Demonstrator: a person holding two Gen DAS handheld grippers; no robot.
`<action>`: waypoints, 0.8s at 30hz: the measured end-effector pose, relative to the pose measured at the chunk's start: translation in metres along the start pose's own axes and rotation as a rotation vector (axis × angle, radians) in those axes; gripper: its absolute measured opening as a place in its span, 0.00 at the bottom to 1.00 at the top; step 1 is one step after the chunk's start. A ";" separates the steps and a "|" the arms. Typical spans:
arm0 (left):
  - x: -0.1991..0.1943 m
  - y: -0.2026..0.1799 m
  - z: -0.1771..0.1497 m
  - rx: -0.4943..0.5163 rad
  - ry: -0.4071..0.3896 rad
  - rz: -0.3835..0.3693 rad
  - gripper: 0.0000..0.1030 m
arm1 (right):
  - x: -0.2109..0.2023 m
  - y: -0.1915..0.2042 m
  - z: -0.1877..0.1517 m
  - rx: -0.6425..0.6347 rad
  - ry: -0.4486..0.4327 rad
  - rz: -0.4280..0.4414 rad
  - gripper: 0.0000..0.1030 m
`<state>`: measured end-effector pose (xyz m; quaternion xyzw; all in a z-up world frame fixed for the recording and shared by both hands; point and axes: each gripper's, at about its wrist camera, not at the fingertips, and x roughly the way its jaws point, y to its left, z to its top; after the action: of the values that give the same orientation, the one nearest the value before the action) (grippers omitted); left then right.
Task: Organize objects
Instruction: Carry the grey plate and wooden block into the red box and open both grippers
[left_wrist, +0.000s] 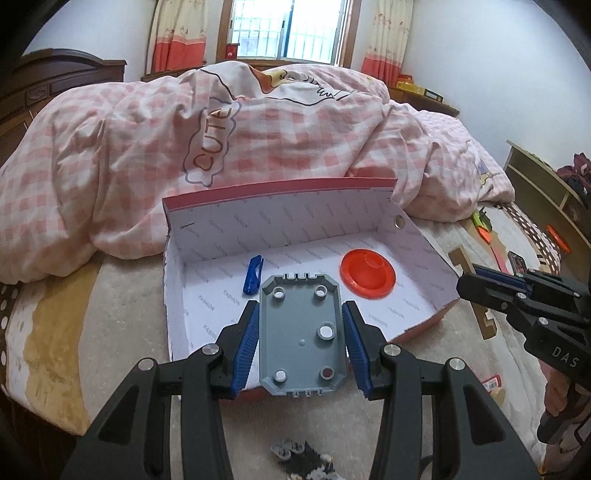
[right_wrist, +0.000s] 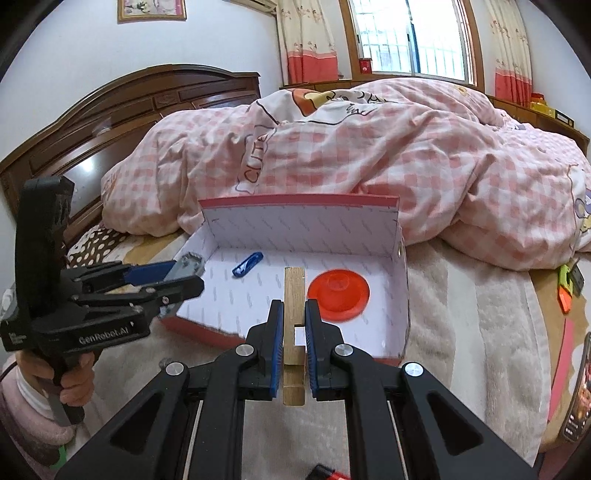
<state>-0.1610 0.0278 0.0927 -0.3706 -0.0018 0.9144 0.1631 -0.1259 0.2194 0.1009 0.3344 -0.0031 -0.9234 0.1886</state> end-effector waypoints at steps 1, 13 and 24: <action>0.002 0.000 0.001 -0.001 0.001 0.000 0.43 | 0.003 0.000 0.003 -0.002 -0.002 0.002 0.12; 0.038 0.009 0.016 -0.023 0.023 0.035 0.43 | 0.042 0.002 0.027 -0.023 -0.008 -0.003 0.12; 0.076 0.027 0.017 -0.051 0.085 0.104 0.43 | 0.089 -0.008 0.022 0.005 0.083 -0.018 0.12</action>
<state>-0.2318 0.0273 0.0498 -0.4128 0.0012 0.9047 0.1059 -0.2053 0.1929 0.0623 0.3731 0.0057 -0.9103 0.1794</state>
